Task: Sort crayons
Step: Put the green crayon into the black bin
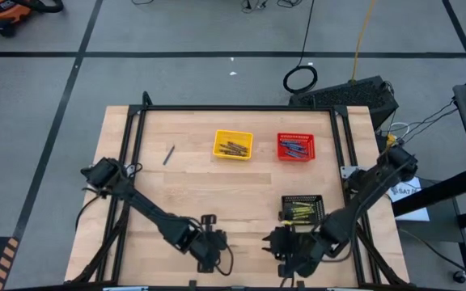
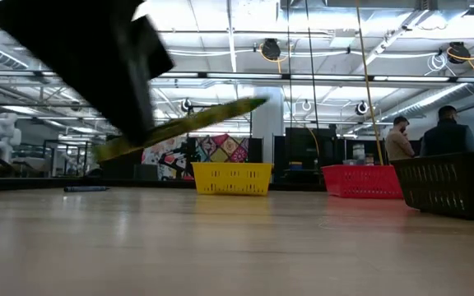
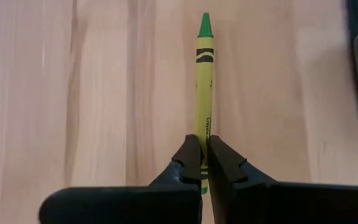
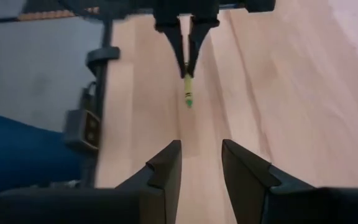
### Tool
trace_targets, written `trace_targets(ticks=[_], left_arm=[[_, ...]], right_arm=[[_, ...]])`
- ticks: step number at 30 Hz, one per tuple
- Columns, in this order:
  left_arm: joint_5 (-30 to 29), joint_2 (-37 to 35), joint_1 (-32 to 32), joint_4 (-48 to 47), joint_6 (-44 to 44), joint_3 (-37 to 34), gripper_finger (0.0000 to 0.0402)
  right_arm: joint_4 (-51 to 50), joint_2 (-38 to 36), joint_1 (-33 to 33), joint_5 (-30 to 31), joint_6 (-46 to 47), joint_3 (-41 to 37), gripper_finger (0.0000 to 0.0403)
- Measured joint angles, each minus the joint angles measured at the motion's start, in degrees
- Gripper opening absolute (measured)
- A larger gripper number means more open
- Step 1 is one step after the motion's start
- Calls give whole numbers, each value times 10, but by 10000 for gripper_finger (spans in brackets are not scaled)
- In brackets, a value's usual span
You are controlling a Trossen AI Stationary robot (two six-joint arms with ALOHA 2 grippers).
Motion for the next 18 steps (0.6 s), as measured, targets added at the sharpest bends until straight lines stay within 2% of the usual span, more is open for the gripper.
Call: trace_targets(ticks=[6, 12, 18], left_arm=[[2, -1, 27, 83, 89, 1, 0], [8, -1, 40, 131, 135, 1, 0], [8, -1, 44, 188, 178, 1, 0]], right_arm=[[1, 56, 33, 96, 17, 0, 102], [-2, 86, 65, 220, 103, 0, 102], [-3, 90, 107, 289, 186, 0, 102]])
